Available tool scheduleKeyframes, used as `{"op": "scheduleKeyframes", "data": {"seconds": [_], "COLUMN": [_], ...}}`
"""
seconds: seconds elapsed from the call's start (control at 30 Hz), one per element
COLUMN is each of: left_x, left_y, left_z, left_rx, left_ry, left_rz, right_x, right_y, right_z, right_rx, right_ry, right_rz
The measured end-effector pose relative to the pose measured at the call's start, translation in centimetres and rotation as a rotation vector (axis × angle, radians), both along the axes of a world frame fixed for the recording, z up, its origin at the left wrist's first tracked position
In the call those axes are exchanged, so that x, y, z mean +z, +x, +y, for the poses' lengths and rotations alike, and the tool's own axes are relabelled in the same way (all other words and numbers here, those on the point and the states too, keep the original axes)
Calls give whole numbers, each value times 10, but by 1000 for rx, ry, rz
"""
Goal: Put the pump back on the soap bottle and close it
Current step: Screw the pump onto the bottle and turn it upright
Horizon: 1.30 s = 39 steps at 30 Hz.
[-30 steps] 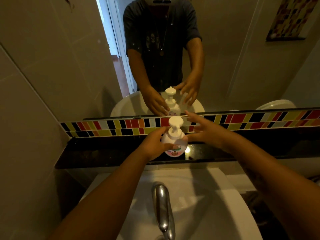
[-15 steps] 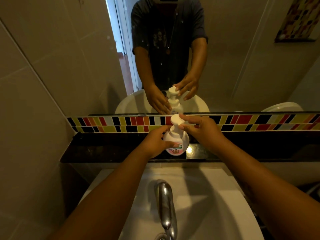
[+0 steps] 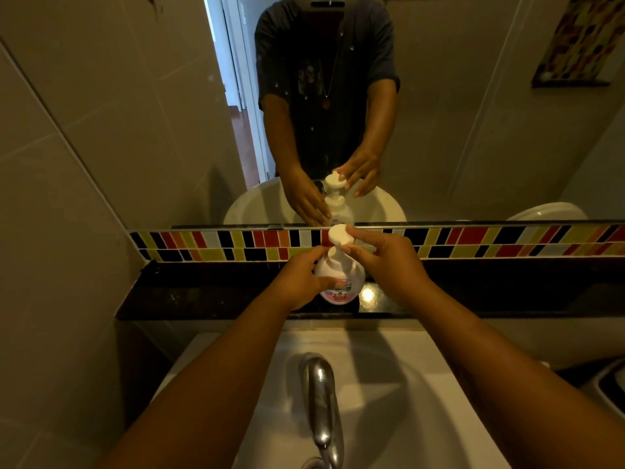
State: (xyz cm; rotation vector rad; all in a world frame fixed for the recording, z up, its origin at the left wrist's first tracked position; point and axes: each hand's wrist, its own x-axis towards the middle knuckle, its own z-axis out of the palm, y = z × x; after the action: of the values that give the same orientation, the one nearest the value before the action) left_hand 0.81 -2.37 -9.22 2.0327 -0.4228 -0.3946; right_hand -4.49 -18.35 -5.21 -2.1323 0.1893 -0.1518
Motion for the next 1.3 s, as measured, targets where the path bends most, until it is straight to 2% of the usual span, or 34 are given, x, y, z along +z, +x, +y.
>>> {"op": "scheduleKeyframes", "data": {"seconds": [0.4,0.6,0.8,0.9,1.3], "left_x": [1,-3,-7,-8,-13], "left_y": [3,5,7,8,19], "left_z": [4,4,4,5,34], "left_rx": [-21,9,33,34,166], "left_ry": [-5,-32,-63,-70,-114], "left_rz": [4,27,46,60,40], "right_x": [-4,-28,-33,-36,-55], "right_y": [-6,2,8,9,17], "right_z": [1,12,15,15,21], "right_rx": [69,32,-1,-4,97], "right_ry": [-10,82,27,63,159], "right_rz": [-50,77,35,31,32]}}
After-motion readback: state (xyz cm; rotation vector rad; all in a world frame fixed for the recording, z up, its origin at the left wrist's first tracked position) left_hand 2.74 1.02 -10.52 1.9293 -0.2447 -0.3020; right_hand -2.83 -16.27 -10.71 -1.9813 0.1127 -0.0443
